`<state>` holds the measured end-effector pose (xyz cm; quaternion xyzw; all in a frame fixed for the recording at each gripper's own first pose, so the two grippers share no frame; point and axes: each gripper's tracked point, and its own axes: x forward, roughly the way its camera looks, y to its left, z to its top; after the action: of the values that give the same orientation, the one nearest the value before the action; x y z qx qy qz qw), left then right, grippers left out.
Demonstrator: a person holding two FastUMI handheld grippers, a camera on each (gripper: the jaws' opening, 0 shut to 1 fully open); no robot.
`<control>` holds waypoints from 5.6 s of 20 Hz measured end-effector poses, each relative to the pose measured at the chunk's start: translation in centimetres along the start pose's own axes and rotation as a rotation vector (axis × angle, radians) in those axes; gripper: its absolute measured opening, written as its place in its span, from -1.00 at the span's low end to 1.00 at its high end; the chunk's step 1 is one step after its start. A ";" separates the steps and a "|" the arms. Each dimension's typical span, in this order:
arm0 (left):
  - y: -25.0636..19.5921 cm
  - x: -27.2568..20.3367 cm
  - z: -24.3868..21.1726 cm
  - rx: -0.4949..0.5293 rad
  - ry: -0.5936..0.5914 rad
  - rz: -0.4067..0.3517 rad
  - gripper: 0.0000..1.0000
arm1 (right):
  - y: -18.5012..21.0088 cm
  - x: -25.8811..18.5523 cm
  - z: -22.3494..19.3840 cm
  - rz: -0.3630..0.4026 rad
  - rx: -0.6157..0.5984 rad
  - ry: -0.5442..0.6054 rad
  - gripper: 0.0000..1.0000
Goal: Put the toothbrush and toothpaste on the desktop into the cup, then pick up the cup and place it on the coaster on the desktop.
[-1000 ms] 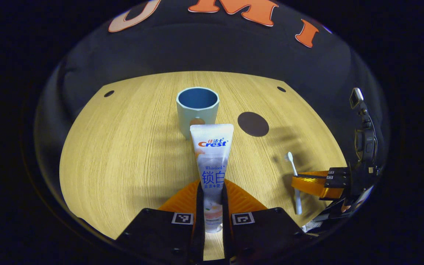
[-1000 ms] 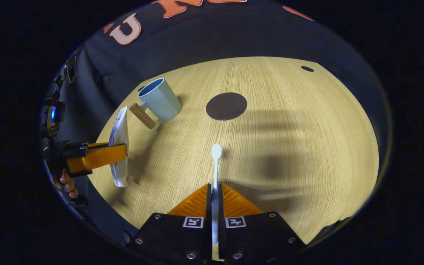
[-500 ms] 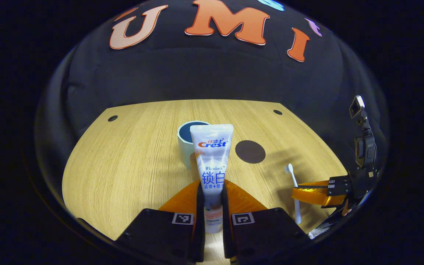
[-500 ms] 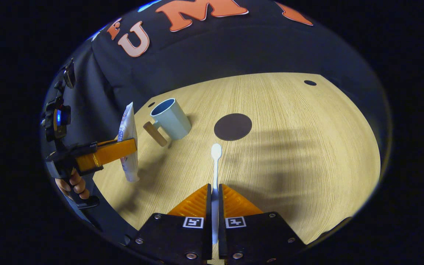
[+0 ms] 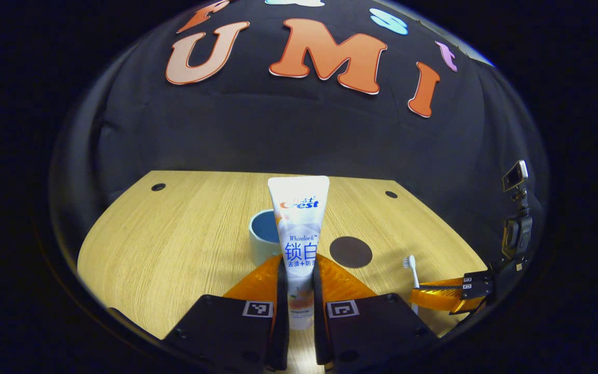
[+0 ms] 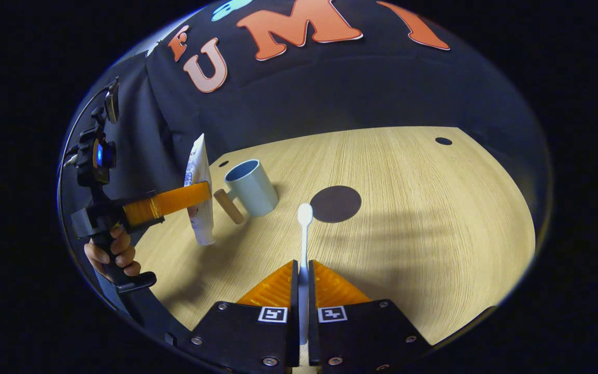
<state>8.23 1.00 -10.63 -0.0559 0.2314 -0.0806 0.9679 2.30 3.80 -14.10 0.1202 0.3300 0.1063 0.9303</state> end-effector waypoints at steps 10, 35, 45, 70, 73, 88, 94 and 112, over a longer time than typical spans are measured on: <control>2.6 1.8 7.4 -0.017 -0.234 0.076 -0.52 | 0.3 1.0 4.8 0.040 0.034 -0.100 -0.87; 5.8 9.5 6.4 -0.211 -0.283 0.006 -0.47 | 4.0 2.7 17.2 0.132 -0.050 -0.414 -0.86; 4.4 9.5 3.8 -0.205 -0.193 -0.045 -0.14 | 6.4 5.2 19.5 0.201 -0.015 -0.452 -0.87; 11.1 0.4 6.6 -0.152 -0.399 0.107 0.93 | 11.7 8.7 23.6 0.227 -0.056 -0.657 -0.86; 11.7 0.0 6.1 -0.154 -0.393 0.116 0.93 | 12.2 9.7 22.9 0.225 -0.049 -0.671 -0.86; 9.8 -2.3 4.4 -0.156 -0.315 0.104 0.96 | 11.3 12.5 17.6 0.152 -0.080 -0.590 -0.86; 7.5 -2.5 4.7 -0.107 -0.259 0.065 0.96 | 11.5 11.0 16.1 0.171 -0.105 -0.535 -0.79; 1.8 2.0 1.8 -0.069 0.385 -0.161 0.96 | 3.8 -2.7 16.6 0.069 -0.178 -0.618 0.92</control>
<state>10.99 2.53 -10.18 -0.0910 0.4093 -0.1589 0.8938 10.47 4.10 1.11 0.0760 0.0170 0.1245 0.9892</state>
